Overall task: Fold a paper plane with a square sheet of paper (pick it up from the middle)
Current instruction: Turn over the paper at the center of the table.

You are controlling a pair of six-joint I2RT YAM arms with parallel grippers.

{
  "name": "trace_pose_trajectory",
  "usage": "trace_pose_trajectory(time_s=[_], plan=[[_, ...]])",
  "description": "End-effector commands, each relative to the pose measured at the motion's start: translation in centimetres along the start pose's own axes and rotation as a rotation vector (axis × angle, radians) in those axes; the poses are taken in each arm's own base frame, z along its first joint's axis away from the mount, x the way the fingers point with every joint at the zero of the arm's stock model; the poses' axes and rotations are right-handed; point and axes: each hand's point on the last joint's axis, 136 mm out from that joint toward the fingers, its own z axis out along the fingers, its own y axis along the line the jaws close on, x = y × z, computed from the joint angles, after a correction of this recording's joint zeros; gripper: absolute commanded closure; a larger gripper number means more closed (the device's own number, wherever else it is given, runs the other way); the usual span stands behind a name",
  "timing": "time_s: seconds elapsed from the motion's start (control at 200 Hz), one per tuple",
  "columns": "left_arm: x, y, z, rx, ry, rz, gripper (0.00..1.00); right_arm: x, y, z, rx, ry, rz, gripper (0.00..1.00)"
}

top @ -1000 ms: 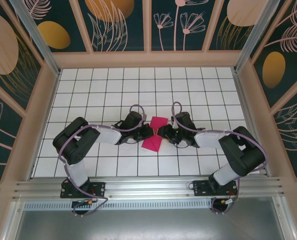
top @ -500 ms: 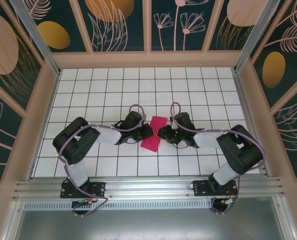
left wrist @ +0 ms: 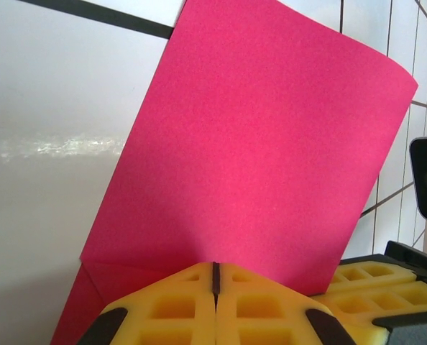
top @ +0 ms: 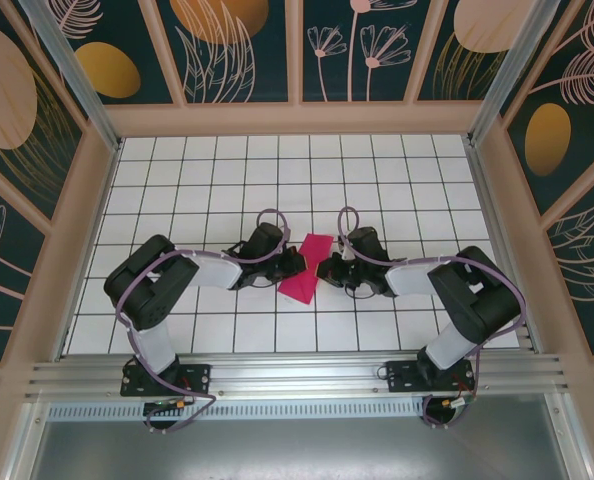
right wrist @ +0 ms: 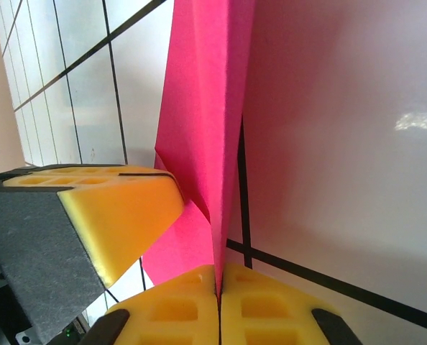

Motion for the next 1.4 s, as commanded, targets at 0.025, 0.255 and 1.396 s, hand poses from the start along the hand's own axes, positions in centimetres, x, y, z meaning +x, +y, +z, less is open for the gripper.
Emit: trace_pose_trajectory(time_s=[0.025, 0.255, 1.396], plan=[[-0.6, -0.8, -1.5, 0.001, -0.046, 0.001, 0.94, -0.1, 1.1, -0.4, -0.022, -0.009, -0.043, 0.97], [-3.4, -2.5, -6.1, -0.028, -0.23, 0.011, 0.9, -2.6, 0.9, -4.0, 0.204, -0.113, -0.14, 1.0], [-4.5, 3.8, -21.5, -0.131, -0.763, -0.179, 0.82, -2.1, 3.7, -0.2, 1.074, 0.045, -0.628, 0.99]])
